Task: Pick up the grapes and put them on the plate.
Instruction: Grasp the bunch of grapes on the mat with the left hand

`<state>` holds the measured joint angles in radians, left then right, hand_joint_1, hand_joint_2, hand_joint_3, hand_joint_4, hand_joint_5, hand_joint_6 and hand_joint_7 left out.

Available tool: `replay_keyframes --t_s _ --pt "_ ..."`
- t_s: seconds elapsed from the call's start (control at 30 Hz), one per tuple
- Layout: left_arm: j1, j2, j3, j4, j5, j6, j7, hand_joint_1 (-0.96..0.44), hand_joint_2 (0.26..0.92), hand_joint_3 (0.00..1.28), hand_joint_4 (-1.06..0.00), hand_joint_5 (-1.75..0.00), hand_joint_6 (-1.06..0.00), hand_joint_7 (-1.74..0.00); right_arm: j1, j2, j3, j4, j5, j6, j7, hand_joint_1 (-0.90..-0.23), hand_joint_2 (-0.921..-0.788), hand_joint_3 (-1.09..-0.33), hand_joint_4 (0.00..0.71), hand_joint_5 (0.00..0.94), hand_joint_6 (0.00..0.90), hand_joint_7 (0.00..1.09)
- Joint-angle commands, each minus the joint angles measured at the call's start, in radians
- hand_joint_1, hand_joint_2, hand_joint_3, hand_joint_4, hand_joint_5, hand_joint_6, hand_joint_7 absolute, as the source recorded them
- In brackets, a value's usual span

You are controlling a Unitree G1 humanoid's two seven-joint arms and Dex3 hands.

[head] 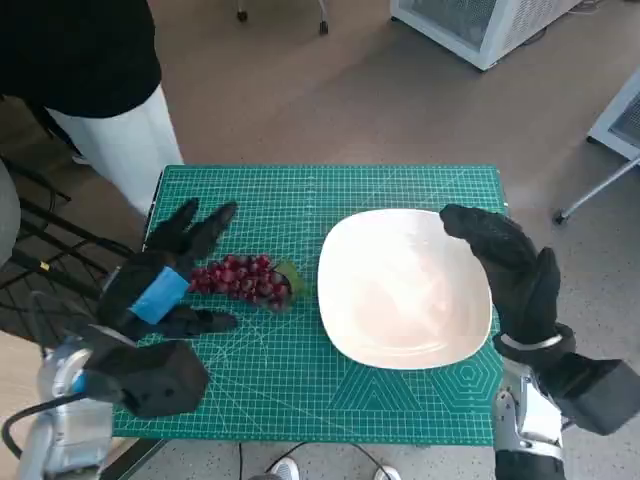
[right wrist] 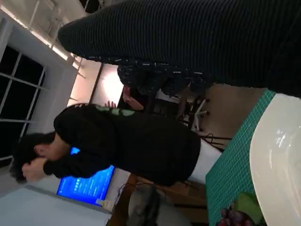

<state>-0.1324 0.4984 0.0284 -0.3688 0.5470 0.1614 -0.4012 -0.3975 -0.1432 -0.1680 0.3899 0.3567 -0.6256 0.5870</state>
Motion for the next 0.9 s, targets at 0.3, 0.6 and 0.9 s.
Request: replay_keyframes --t_s 0.3,0.6,0.9 --pt "-0.064 0.005 -0.101 0.082 0.044 0.072 -0.006 -0.54 0.72 0.0 0.0 0.0 -0.17 -0.01 0.02 -0.002 -0.006 0.024 0.013 0.005 0.011 -0.525 -0.921 -0.599 0.368 0.001 0.289 0.0" --pt "-0.156 -0.001 -0.177 0.19 0.092 0.144 -0.016 -0.55 0.731 0.01 0.0 0.0 -0.18 -0.01 0.026 -0.002 -0.006 0.017 0.014 0.005 0.014 -0.529 -0.921 -0.595 0.369 0.001 0.29 0.0" --pt "-0.259 -0.012 -0.247 0.327 0.113 0.189 -0.02 -0.52 0.733 0.0 0.0 0.0 -0.18 -0.01 0.029 -0.002 -0.007 0.021 0.018 0.004 0.022 -0.53 -0.921 -0.594 0.369 0.001 0.291 0.0"
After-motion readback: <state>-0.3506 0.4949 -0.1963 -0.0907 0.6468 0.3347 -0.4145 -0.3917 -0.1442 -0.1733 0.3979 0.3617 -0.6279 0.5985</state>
